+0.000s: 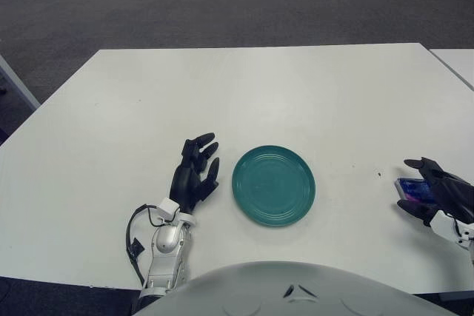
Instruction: Put the gum into the plate.
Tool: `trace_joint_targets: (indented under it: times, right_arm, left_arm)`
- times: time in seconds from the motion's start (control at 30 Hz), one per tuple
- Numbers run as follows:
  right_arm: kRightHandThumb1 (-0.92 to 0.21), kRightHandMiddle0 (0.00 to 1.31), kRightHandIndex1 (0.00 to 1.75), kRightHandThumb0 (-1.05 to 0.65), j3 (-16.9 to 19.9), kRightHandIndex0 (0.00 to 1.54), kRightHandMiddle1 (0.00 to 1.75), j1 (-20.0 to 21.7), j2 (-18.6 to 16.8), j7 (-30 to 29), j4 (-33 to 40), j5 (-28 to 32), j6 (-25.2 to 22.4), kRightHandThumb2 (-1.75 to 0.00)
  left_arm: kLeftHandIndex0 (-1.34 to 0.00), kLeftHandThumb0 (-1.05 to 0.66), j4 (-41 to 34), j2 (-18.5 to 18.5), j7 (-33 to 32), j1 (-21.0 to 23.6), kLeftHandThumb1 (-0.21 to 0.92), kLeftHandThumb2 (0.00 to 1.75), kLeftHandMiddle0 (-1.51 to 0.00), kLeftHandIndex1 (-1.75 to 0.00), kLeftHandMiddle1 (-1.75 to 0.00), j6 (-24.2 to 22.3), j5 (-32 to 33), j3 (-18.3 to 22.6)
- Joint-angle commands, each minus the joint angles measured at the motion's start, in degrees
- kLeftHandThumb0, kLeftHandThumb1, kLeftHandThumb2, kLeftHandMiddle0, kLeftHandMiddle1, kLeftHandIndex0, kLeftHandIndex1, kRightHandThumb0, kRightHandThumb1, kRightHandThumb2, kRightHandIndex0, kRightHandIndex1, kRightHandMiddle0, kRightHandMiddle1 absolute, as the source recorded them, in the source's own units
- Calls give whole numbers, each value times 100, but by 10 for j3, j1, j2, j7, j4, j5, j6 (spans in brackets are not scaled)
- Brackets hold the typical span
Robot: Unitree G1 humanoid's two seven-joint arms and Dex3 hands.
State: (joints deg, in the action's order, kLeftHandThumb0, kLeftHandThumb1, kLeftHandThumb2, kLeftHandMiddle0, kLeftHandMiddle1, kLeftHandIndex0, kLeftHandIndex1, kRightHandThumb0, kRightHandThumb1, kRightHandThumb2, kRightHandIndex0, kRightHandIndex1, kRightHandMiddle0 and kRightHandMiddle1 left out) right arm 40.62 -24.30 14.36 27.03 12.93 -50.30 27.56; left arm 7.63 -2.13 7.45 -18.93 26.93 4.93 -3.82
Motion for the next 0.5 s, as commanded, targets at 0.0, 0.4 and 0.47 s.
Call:
trace_joint_targets:
  times: [0.0,0.4,0.47]
  right_arm:
    - [-92,0,6,-86,1,36,65,-84,118,21,12,21,19,-41]
    - [-92,0,5,-83,-34,36,64,-99,163,9,-32,40,23,-31]
    - [-92,0,4,-83,-45,36,63,-104,170,5,-38,43,16,-32]
  left_arm:
    - [0,-69,48,12,-6,-6,92,54,-23,-102,-68,-19,-12,11]
    - [0,-71,62,14,-2,3,92,57,-22,-95,-68,-6,-12,21]
    - [0,-70,61,15,-1,4,92,57,-22,-95,-67,-7,-12,22]
